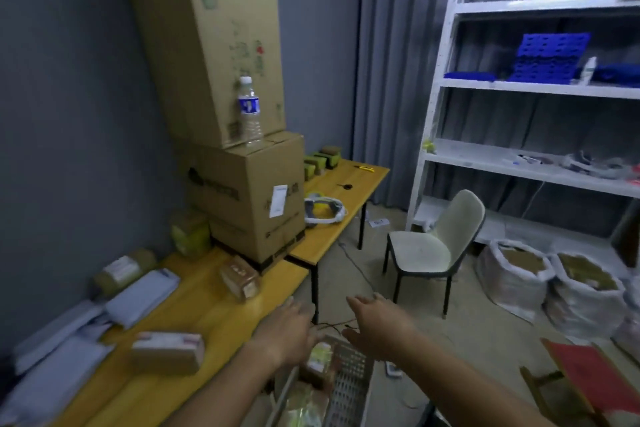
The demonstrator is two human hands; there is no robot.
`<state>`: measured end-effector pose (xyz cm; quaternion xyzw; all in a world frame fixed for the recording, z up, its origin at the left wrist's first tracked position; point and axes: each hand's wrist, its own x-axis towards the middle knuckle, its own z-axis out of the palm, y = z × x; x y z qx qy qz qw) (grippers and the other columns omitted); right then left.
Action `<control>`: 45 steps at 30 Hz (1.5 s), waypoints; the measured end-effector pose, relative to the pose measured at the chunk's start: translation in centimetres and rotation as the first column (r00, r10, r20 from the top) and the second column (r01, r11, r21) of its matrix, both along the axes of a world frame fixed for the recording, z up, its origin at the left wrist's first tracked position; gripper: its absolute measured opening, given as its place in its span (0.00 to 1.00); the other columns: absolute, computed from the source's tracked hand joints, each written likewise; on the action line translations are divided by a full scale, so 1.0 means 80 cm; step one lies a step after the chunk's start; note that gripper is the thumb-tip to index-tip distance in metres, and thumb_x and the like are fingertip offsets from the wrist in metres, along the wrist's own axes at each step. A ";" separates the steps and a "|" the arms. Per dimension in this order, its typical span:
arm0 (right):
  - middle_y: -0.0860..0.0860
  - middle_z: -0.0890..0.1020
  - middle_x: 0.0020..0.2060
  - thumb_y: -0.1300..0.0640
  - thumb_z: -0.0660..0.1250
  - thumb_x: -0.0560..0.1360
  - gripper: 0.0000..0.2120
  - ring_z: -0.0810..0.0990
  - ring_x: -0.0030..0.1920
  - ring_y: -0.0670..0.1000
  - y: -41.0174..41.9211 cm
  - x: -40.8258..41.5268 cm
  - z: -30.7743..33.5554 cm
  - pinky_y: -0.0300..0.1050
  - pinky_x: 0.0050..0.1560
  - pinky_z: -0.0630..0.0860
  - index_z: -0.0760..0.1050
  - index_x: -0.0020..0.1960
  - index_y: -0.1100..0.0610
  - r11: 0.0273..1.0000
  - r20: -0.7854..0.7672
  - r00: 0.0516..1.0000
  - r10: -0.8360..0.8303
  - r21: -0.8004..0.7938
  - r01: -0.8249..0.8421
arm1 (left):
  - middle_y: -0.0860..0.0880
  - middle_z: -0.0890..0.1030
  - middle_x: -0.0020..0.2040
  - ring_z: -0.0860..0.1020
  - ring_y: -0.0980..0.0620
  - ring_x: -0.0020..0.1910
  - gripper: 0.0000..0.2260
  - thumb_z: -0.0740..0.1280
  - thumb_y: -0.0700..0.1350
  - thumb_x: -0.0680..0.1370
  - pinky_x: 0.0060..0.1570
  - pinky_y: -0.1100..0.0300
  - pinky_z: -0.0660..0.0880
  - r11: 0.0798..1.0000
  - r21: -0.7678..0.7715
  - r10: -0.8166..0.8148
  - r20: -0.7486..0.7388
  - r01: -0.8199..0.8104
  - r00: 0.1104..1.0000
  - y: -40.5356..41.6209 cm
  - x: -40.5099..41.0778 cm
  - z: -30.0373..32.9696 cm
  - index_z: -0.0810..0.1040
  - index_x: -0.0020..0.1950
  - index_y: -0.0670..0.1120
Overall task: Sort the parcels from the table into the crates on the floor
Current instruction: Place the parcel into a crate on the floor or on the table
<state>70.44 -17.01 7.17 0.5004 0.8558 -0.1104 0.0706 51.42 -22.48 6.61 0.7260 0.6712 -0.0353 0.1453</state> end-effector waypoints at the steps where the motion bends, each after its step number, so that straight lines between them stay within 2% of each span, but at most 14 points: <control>1: 0.53 0.64 0.79 0.40 0.60 0.82 0.34 0.59 0.79 0.62 -0.006 -0.028 0.000 0.58 0.75 0.64 0.54 0.81 0.53 0.999 -0.007 0.999 0.032 -0.005 -0.032 | 0.45 0.54 0.82 0.50 0.45 0.81 0.29 0.53 0.58 0.85 0.78 0.51 0.53 1.000 0.005 0.027 -0.003 -0.026 1.000 -0.015 -0.026 0.004 0.55 0.81 0.46; 6: 0.52 0.63 0.79 0.38 0.59 0.81 0.36 0.59 0.79 0.62 -0.037 -0.163 -0.001 0.59 0.73 0.68 0.51 0.82 0.51 0.984 0.011 0.984 0.177 -0.028 -0.176 | 0.44 0.54 0.82 0.50 0.44 0.81 0.31 0.54 0.59 0.84 0.77 0.51 0.54 0.984 0.023 0.174 0.010 -0.174 0.985 -0.080 -0.151 0.002 0.53 0.82 0.45; 9: 0.51 0.58 0.81 0.38 0.58 0.82 0.36 0.54 0.81 0.61 -0.053 -0.231 0.002 0.60 0.76 0.64 0.50 0.83 0.51 0.962 0.040 0.962 0.270 -0.049 -0.268 | 0.46 0.52 0.82 0.48 0.45 0.81 0.31 0.54 0.60 0.84 0.77 0.51 0.52 0.963 0.013 0.268 0.037 -0.268 0.963 -0.113 -0.213 -0.001 0.53 0.82 0.46; 12: 0.52 0.59 0.81 0.38 0.58 0.82 0.35 0.54 0.81 0.62 -0.060 -0.284 0.000 0.60 0.77 0.60 0.50 0.82 0.52 0.943 0.052 0.942 0.332 -0.045 -0.330 | 0.46 0.55 0.82 0.50 0.45 0.81 0.30 0.55 0.59 0.84 0.78 0.52 0.49 0.947 0.036 0.317 0.043 -0.319 0.947 -0.135 -0.262 -0.009 0.55 0.82 0.46; 16: 0.52 0.59 0.81 0.39 0.58 0.82 0.36 0.53 0.81 0.61 -0.057 -0.332 -0.008 0.59 0.77 0.60 0.50 0.83 0.52 0.922 0.074 0.919 0.386 -0.049 -0.384 | 0.46 0.58 0.81 0.53 0.45 0.80 0.29 0.56 0.60 0.83 0.78 0.48 0.56 0.915 0.034 0.399 0.068 -0.402 0.914 -0.139 -0.310 -0.033 0.58 0.80 0.49; 18: 0.52 0.60 0.81 0.39 0.58 0.82 0.35 0.53 0.81 0.61 -0.047 -0.349 -0.015 0.59 0.77 0.60 0.50 0.83 0.52 0.917 0.083 0.914 0.398 -0.046 -0.395 | 0.46 0.58 0.81 0.52 0.46 0.81 0.29 0.56 0.60 0.83 0.78 0.49 0.56 0.907 0.030 0.417 0.067 -0.419 0.906 -0.132 -0.324 -0.041 0.58 0.80 0.47; 23: 0.52 0.59 0.81 0.40 0.59 0.82 0.35 0.53 0.81 0.61 0.000 -0.384 -0.043 0.59 0.78 0.58 0.50 0.82 0.52 0.911 0.096 0.907 0.410 -0.093 -0.402 | 0.46 0.55 0.82 0.50 0.47 0.81 0.30 0.56 0.58 0.84 0.79 0.52 0.52 0.902 -0.016 0.432 0.058 -0.432 0.900 -0.094 -0.353 -0.063 0.56 0.81 0.45; 30: 0.53 0.59 0.81 0.40 0.59 0.82 0.35 0.54 0.81 0.60 0.079 -0.430 -0.091 0.60 0.78 0.58 0.51 0.82 0.52 0.896 0.099 0.897 0.431 -0.162 -0.412 | 0.48 0.57 0.81 0.50 0.48 0.81 0.28 0.58 0.54 0.83 0.78 0.55 0.54 0.894 -0.072 0.445 0.043 -0.442 0.894 -0.020 -0.400 -0.118 0.58 0.81 0.45; 36: 0.53 0.57 0.81 0.40 0.59 0.82 0.36 0.52 0.81 0.61 0.118 -0.467 -0.131 0.60 0.80 0.55 0.48 0.83 0.51 0.877 0.111 0.884 0.453 -0.232 -0.420 | 0.48 0.55 0.82 0.50 0.48 0.81 0.31 0.61 0.53 0.83 0.78 0.55 0.54 0.875 -0.173 0.462 0.018 -0.452 0.887 0.015 -0.444 -0.187 0.53 0.82 0.46; 41: 0.53 0.55 0.82 0.40 0.59 0.82 0.36 0.50 0.82 0.61 0.138 -0.498 -0.179 0.59 0.80 0.52 0.47 0.83 0.51 0.873 0.117 0.896 0.428 -0.310 -0.377 | 0.47 0.51 0.82 0.49 0.46 0.81 0.37 0.67 0.55 0.80 0.78 0.52 0.54 0.886 -0.279 0.377 -0.031 -0.370 0.926 0.046 -0.485 -0.249 0.50 0.82 0.46; 45: 0.53 0.55 0.82 0.40 0.59 0.82 0.36 0.50 0.82 0.61 0.144 -0.517 -0.218 0.60 0.80 0.53 0.47 0.83 0.50 0.876 0.142 0.911 0.387 -0.365 -0.315 | 0.47 0.45 0.83 0.46 0.45 0.81 0.44 0.74 0.47 0.76 0.78 0.47 0.56 0.910 -0.315 0.266 -0.051 -0.268 0.963 0.079 -0.524 -0.294 0.47 0.82 0.47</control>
